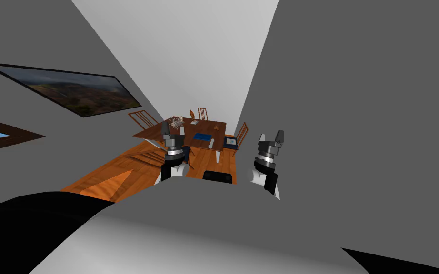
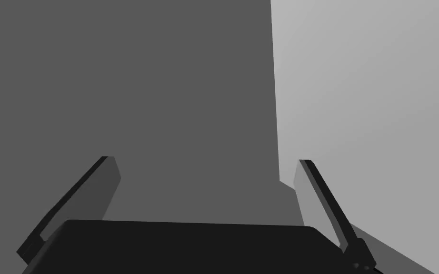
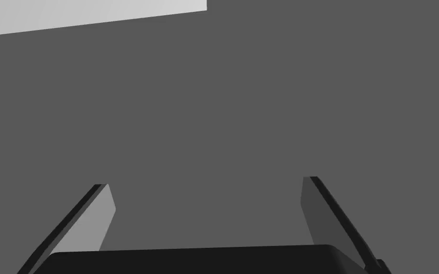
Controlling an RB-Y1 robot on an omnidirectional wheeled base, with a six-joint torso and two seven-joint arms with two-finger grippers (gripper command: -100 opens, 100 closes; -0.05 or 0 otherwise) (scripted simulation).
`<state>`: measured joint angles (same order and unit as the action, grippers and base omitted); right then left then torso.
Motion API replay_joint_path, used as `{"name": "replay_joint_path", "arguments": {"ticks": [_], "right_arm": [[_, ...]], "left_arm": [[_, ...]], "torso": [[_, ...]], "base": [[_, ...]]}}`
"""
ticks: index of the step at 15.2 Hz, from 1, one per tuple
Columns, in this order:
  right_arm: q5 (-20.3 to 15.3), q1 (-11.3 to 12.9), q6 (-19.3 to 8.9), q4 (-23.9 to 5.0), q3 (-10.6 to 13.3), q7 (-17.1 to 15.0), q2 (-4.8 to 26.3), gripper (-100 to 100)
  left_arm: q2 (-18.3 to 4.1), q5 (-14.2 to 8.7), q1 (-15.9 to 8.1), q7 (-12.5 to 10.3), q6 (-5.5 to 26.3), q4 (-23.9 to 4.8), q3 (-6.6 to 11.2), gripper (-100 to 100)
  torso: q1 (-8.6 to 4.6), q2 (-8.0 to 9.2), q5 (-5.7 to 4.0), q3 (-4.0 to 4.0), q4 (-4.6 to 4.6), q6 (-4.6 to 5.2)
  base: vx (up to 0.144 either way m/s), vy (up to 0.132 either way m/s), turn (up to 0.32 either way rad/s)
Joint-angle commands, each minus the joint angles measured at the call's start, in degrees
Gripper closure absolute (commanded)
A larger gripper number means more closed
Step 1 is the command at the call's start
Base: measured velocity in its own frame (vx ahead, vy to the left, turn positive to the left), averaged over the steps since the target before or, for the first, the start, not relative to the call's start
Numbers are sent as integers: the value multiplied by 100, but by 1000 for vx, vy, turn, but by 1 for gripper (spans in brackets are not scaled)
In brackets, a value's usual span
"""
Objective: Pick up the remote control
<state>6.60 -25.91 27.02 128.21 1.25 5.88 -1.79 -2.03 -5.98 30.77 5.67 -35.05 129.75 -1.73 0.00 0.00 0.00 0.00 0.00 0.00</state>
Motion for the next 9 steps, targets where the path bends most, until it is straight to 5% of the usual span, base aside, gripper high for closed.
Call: {"name": "replay_joint_path", "arguments": {"ticks": [1,9], "right_arm": [[0,0,0,0,0,0,0,0],[0,0,0,0,0,0,0,0]], "left_arm": [[-226,-20,-125,92,147,-170,-7,-100],[-663,-115,-713,532,848,-983,-39,-100]], "torso": [[0,0,0,0,0,0],[18,-11,4,-7,-3,1]], "base": [[3,9,-46],[16,34,-71]]}}
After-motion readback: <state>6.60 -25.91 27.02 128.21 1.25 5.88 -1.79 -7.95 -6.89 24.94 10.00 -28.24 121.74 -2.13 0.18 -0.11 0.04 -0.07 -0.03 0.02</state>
